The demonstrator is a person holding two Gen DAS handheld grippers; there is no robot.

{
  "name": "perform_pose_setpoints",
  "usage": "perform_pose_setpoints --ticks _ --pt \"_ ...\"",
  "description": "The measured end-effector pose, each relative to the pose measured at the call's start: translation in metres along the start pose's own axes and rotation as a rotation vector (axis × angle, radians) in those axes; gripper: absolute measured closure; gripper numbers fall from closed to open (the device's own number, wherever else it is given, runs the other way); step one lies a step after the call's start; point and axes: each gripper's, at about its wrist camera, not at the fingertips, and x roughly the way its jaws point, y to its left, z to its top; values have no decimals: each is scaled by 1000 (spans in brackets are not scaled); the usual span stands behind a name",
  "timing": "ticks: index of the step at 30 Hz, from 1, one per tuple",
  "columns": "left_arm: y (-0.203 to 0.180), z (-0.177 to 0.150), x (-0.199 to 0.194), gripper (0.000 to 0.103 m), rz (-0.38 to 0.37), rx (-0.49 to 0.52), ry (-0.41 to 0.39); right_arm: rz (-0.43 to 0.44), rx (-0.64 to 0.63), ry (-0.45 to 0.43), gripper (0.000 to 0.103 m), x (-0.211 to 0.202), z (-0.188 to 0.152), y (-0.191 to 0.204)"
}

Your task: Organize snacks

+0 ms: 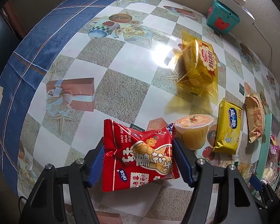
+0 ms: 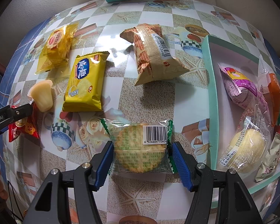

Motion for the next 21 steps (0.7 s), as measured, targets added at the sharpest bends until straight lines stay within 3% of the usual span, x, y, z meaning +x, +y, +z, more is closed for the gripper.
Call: perform_pose_setpoints --ticks 21 --pt "2 0 -30 34 2 -8 -44 44 12 -16 39 -19 1 -3"
